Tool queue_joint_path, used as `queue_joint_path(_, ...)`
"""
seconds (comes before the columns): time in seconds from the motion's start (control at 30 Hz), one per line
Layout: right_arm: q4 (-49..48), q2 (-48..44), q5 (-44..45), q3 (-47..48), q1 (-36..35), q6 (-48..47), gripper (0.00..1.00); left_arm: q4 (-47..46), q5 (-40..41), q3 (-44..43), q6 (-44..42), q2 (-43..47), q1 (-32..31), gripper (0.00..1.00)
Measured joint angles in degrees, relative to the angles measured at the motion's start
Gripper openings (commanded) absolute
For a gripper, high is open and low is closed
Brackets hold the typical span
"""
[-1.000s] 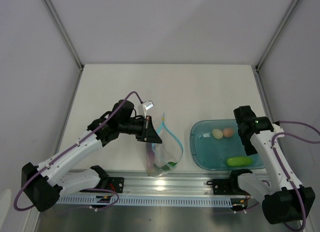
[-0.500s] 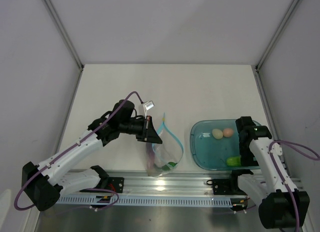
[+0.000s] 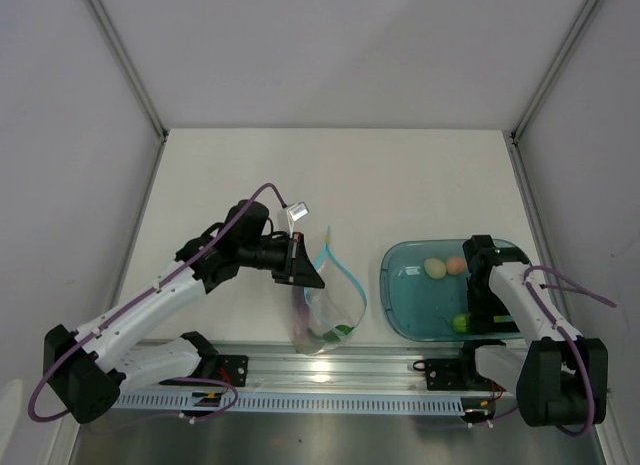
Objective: Place the food in the zip-top bag and seal the zipper
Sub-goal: Pick up the fake vegetable from the zipper food storage bag.
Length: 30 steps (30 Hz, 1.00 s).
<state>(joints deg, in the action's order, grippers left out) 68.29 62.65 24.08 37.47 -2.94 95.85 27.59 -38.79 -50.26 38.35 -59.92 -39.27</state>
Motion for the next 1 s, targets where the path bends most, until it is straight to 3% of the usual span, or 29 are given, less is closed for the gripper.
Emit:
queue_joint_path(0.17, -3.13, 2.69, -1.07, -2.36, 0.22, 0.7, 0.88, 0.07, 0.02, 0.0, -0.02, 0.37, 0.0, 0.01)
queue_joint_path(0.37, -6.58, 7.39, -0.79, -3.5, 0.33, 0.92, 0.78, 0.5, 0.04, 0.0, -0.79, 0.85, 0.0, 0.01)
queue_joint_path(0.47, -7.65, 7.91, 0.04, -3.37, 0.33, 0.96, 0.66, 0.74, 0.07, 0.0, -0.94, 0.87, 0.0, 0.01)
queue_joint_path(0.6, -8.98, 8.15, 0.94, -3.37, 0.33, 0.35, 0.31, 0.85, 0.04, 0.02, -1.2, 0.94, 0.0, 0.0)
queue_joint_path(0.67, -9.05, 7.87, 1.11, -3.39, 0.35, -0.17, 0.22, 0.85, 0.04, 0.04, -1.36, 0.94, 0.0, 0.01)
queue_joint_path(0.7, -9.14, 7.56, 1.16, -3.39, 0.35, -0.5, 0.14, 0.85, 0.04, 0.07, -1.36, 0.94, 0.0, 0.01)
queue_joint_path(0.87, -8.57, 5.4, 0.98, -2.95, 0.39, -2.89, 0.0, 0.83, 0.02, 0.13, -1.38, 0.94, 0.02, 0.01)
queue_joint_path(1.0, -5.2, 3.43, 1.4, 1.57, -0.09, -5.07, 0.0, 0.81, 0.02, 0.22, -1.4, 0.94, 0.07, 0.01)
